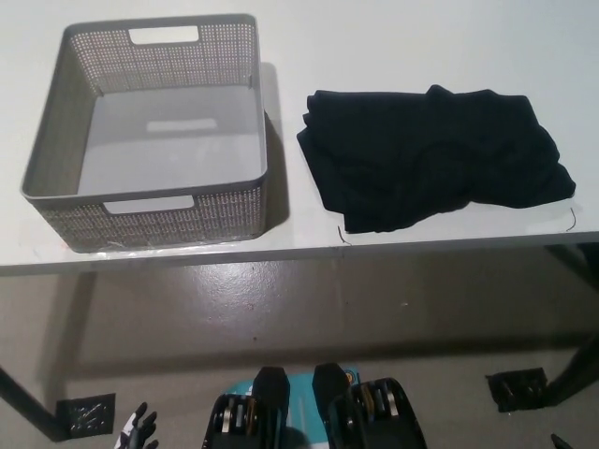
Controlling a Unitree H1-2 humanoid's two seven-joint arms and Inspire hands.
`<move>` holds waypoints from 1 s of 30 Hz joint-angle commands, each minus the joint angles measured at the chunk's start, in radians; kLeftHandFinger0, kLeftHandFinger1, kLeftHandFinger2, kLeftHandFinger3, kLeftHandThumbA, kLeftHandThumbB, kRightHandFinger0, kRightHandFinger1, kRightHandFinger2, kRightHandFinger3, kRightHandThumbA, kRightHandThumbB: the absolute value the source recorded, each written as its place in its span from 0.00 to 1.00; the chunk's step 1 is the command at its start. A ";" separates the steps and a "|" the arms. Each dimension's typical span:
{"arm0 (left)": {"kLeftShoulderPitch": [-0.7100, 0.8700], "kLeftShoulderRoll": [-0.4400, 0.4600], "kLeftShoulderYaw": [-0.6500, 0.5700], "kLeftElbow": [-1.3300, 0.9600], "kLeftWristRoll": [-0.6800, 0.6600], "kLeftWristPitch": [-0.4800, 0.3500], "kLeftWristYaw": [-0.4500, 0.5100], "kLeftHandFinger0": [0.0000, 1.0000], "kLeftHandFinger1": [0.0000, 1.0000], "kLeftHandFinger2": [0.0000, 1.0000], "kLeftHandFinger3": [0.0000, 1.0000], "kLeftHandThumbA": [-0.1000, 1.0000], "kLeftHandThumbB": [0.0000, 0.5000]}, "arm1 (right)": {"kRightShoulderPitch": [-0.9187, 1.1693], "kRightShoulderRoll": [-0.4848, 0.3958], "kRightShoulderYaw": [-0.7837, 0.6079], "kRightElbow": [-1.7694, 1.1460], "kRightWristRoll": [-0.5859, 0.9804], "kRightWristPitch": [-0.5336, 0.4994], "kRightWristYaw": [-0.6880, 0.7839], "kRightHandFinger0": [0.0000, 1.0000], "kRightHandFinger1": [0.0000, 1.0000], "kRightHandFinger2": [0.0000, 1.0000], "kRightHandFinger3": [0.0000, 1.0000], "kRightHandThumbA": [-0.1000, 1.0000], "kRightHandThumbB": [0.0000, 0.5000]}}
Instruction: Use the right hand to pick up a t shirt on the right hand side and place it into a contianer on the left side
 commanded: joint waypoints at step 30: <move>-0.001 0.049 -0.031 -0.048 0.053 -0.055 0.056 0.94 1.00 1.00 1.00 1.00 0.69 | -0.710 -0.021 0.012 -0.379 -0.620 0.422 0.124 1.00 1.00 1.00 1.00 0.87 1.00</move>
